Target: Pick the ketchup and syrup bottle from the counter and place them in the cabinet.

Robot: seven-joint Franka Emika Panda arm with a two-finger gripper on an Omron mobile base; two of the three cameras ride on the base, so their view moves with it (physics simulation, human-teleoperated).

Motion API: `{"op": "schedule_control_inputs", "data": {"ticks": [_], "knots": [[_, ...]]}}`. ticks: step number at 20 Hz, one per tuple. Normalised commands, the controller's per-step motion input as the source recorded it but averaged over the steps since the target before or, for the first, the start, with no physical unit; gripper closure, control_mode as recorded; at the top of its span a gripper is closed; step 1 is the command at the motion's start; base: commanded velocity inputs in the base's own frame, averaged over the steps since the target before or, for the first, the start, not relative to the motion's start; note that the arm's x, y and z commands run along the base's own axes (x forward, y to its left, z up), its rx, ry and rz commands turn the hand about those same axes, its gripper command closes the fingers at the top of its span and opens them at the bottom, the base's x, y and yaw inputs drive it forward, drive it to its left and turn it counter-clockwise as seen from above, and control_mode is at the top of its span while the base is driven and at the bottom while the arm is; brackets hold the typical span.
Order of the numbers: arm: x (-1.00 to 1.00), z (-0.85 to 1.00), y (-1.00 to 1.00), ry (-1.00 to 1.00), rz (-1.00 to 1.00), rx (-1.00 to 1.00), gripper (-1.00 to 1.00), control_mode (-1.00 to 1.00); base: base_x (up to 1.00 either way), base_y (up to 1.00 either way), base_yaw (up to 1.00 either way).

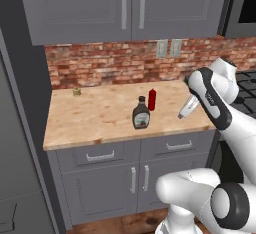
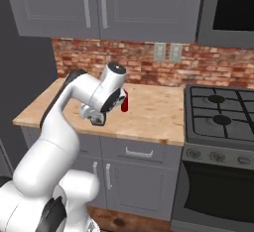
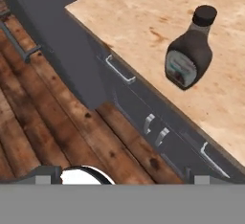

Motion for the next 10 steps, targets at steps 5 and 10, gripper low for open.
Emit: {"op": "schedule_control_inputs", "data": {"ticks": [5,10], "knots": [[0.02,-0.02,0.00,-0.07,0.12,0.02,-1.00,-1.00,0.00,0.00,0.00],[0.12,0.00,0.00,-0.06,0.17,0.06,-1.00,-1.00,0.00,0.00,0.00]]}}
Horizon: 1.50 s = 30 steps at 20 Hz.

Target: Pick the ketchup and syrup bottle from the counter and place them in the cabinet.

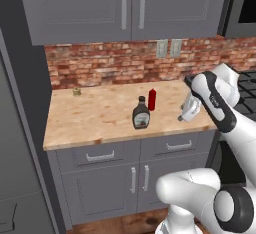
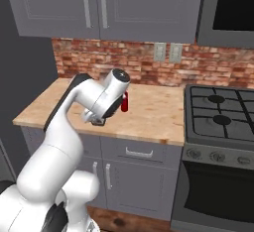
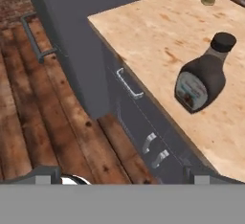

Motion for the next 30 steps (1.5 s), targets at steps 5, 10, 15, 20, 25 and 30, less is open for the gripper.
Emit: {"op": "schedule_control_inputs", "data": {"ticks": [5,10,15,20,25,30], "knots": [[0.12,0.00,0.00,-0.04,0.23,0.07,-1.00,-1.00,0.00,0.00,0.00],[0.01,0.00,0.00,-0.07,0.24,0.01,-1.00,-1.00,0.00,0.00,0.00],[0.00,0.00,0.00,-0.11,0.20,0.00,-1.00,-1.00,0.00,0.00,0.00],[0.00,0.00,0.01,-0.12,0.15,0.00,-1.00,-1.00,0.00,0.00,0.00],[0.00,-0.02,0.13,-0.08,0.07,0.00,-1.00,-1.00,0.00,0.00,0.00],[0.07,-0.10,0.23,-0.01,0.02,0.00,-1.00,-1.00,0.00,0.00,0.00]]}}
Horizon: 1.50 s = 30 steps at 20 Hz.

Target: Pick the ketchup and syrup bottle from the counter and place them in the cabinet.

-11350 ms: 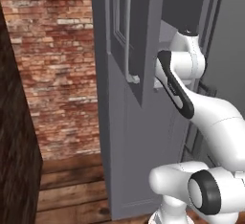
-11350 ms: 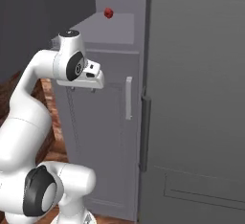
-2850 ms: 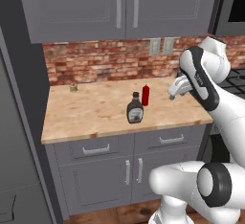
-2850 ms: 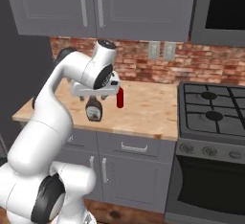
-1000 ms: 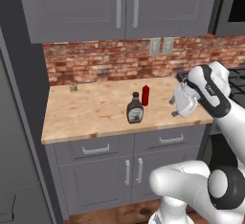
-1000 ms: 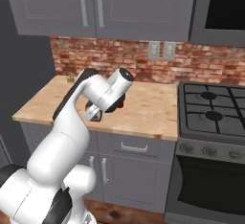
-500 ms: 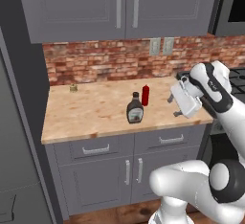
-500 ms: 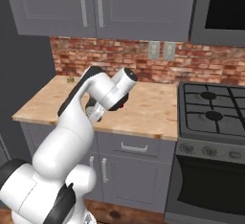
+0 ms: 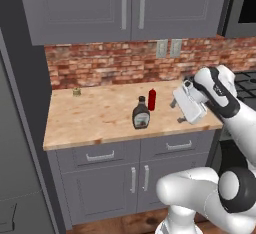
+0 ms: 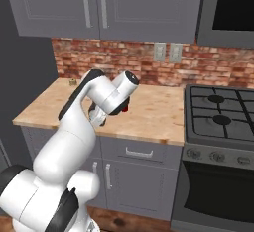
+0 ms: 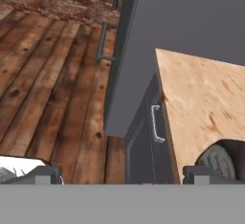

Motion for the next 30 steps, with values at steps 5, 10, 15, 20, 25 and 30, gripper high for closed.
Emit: {"op": "schedule_control_inputs", "data": {"ticks": [5,10,15,20,25,30], "knots": [[0.19,-0.12,0.25,0.00,0.01,0.00,-1.00,-1.00,0.00,0.00,0.00],[0.32,-0.13,0.03,0.00,0.00,0.00,-1.00,-1.00,0.00,0.00,0.00],[0.40,-0.10,0.00,0.00,0.00,0.00,-1.00,-1.00,0.00,0.00,0.00],[0.43,-0.13,0.00,0.00,0.00,0.01,-1.00,-1.00,0.00,0.00,0.00],[0.34,-0.16,0.00,0.00,0.00,0.03,-1.00,-1.00,0.00,0.00,0.00],[0.24,-0.22,0.00,0.00,0.00,0.02,-1.00,-1.00,0.00,0.00,0.00]]}}
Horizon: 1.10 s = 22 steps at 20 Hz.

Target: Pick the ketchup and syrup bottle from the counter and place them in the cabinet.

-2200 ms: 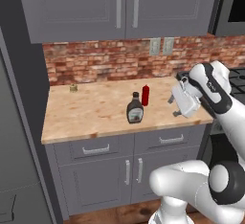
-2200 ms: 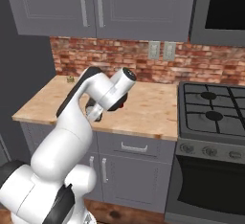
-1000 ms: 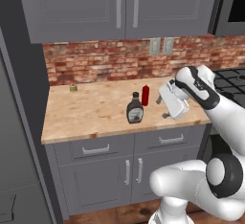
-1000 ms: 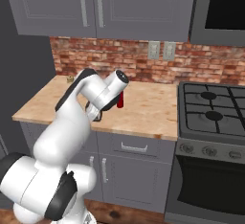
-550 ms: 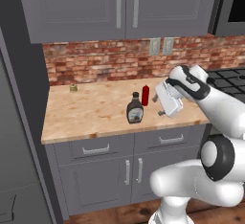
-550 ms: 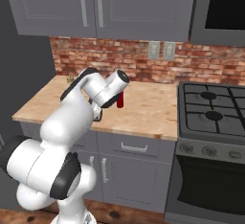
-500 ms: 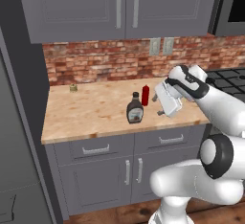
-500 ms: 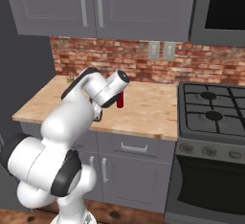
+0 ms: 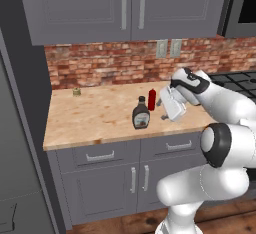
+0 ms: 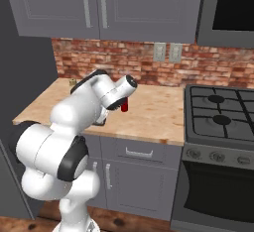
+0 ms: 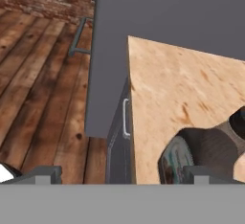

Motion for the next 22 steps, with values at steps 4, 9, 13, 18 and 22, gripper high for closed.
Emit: {"op": "schedule_control_inputs", "data": {"ticks": [4,9,13,18,22], "knots": [[0.27,-0.26,0.00,0.01,0.00,0.01,-1.00,-1.00,0.00,0.00,0.00],[0.27,-0.22,0.00,0.01,0.00,0.02,-1.00,-1.00,0.00,0.00,0.00],[0.27,-0.10,0.03,0.00,0.00,0.01,-1.00,-1.00,0.00,0.00,0.00],[0.18,-0.03,0.03,0.00,0.00,0.01,-1.00,-1.00,0.00,0.00,0.00],[0.16,-0.03,0.09,0.00,0.01,0.02,-1.00,-1.00,0.00,0.00,0.00]]}}
